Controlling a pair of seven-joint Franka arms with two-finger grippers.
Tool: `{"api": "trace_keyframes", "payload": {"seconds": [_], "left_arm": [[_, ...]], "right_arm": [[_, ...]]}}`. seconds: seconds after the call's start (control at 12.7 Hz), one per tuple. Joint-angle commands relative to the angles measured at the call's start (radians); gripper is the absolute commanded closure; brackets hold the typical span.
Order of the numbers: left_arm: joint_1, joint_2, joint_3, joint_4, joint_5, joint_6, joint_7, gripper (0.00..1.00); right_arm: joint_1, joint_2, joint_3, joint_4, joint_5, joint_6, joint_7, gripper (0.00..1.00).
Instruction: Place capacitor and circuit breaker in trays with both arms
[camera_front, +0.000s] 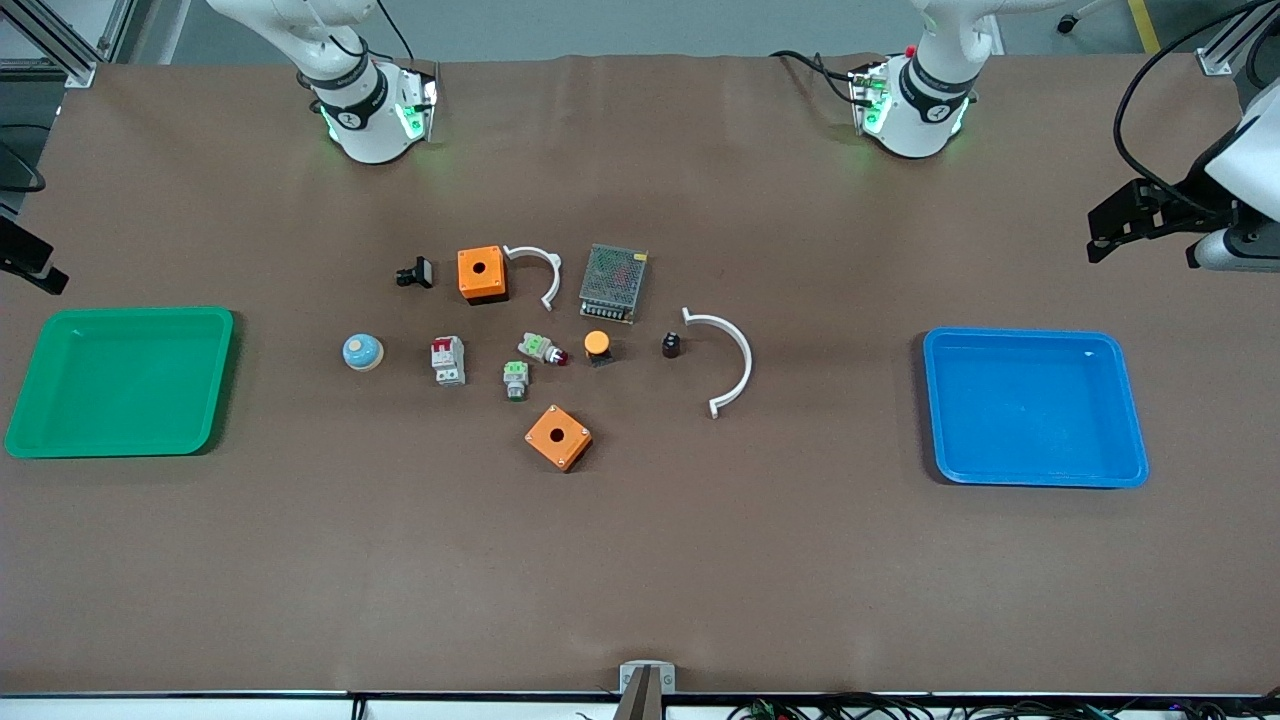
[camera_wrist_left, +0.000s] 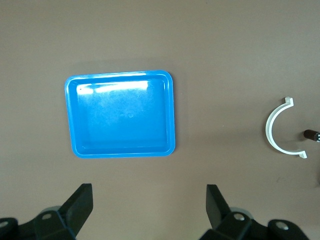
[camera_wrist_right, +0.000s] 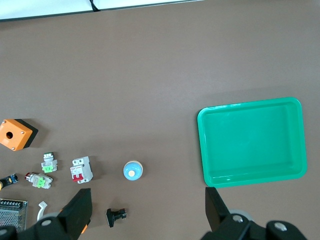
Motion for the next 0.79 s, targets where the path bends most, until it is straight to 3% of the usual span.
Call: {"api": "trace_keyframes", "payload": {"seconds": [0.0, 0.39, 0.71], "left_arm": [[0.005, 0.007, 0.000, 0.022, -0.003, -0.015, 0.003, 0.00], [0.008, 0.077, 0.009, 0.043, -0.006, -0.006, 0.017, 0.00], [-0.038, 0.207, -0.003, 0.032, -0.009, 0.125, -0.040, 0.00]], "right_arm": [[-0.010, 0.014, 0.012, 0.026, -0.017, -0.006, -0.009, 0.00], [-0.010, 0.014, 0.012, 0.026, -0.018, -0.006, -0.009, 0.00], [-0.007, 0.014, 0.012, 0.026, -0.015, -0.006, -0.010, 0.00]]}}
